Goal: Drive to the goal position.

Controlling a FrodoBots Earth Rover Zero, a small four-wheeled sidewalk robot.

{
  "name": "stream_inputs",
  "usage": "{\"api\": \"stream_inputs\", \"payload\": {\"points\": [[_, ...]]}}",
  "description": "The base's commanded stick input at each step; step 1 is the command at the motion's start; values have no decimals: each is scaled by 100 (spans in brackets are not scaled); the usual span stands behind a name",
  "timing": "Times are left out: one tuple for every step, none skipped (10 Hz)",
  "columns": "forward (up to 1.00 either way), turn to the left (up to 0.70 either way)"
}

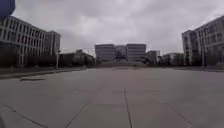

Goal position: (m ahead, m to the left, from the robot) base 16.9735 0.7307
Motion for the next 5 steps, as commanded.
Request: {"api": "stream_inputs", "payload": {"points": [[70, 2], [70, 0], [70, 0], [70, 0], [70, 0]]}}
